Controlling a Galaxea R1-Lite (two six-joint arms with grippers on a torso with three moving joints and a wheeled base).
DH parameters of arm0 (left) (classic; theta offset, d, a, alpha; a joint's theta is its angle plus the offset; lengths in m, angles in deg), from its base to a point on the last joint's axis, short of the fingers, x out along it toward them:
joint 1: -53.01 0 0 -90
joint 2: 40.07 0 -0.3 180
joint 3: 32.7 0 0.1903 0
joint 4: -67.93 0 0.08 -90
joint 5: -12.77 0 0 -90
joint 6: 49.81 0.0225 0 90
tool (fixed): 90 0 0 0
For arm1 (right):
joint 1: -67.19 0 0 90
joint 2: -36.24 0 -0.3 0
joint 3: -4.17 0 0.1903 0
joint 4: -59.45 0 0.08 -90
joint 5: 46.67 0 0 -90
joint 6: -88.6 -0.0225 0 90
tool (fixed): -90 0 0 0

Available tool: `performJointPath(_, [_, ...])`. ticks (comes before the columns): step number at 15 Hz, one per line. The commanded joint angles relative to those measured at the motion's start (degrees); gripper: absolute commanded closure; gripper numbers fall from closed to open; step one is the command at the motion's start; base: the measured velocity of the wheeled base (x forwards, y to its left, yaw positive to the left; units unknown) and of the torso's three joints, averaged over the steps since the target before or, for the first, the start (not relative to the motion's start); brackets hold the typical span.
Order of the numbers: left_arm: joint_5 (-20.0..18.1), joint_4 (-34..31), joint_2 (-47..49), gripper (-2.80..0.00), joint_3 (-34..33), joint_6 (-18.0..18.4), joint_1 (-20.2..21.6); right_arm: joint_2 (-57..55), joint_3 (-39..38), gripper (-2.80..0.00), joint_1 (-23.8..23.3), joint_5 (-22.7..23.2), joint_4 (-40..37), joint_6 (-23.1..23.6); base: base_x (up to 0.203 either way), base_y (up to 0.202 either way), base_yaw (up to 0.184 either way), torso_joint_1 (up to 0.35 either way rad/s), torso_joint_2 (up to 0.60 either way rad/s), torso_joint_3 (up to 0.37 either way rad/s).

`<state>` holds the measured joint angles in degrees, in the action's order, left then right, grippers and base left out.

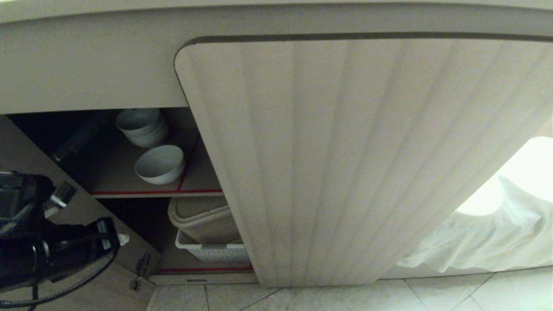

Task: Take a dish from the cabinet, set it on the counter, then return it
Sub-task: Take the bowl from the cabinet

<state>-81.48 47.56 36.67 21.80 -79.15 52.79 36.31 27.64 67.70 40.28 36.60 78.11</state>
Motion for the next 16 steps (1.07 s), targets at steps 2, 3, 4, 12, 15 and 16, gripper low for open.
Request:
performJointPath(2, [0.41, 9.75, 3.65, 0.00, -2.15, -0.19, -0.03, -0.07, -0.01, 0.00, 0.02, -0.03, 0.02, -0.05, 0.000, 0.000, 0.000, 0.000, 0.00, 0.000])
performJointPath(3, [0.46, 12.02, 4.17, 0.00, -2.35, -0.24, -0.04, -0.07, -0.01, 0.00, 0.02, -0.03, 0.02, -0.05, 0.000, 0.000, 0.000, 0.000, 0.00, 0.000])
performJointPath(4, [0.46, 13.20, 4.29, 0.00, -2.39, -0.66, -0.18, -0.07, -0.01, 0.00, 0.02, -0.03, 0.02, -0.05, 0.000, 0.000, 0.000, 0.000, 0.00, 0.000])
performJointPath(12, [0.46, 14.01, 4.03, 0.00, -1.69, -1.00, -1.71, -0.07, -0.01, 0.00, 0.02, -0.03, 0.02, -0.05, 0.000, 0.000, 0.000, 0.000, 0.00, 0.000])
performJointPath(15, [0.46, 16.43, 4.12, 0.00, -1.87, -1.07, -1.63, -0.07, -0.01, 0.00, 0.02, -0.03, 0.02, -0.05, 0.000, 0.000, 0.000, 0.000, 0.00, 0.000])
performJointPath(16, [0.46, 16.43, 4.03, 0.00, -1.87, -1.07, -1.63, -0.07, -0.01, 0.00, 0.02, -0.03, 0.02, -0.05, 0.000, 0.000, 0.000, 0.000, 0.00, 0.000])
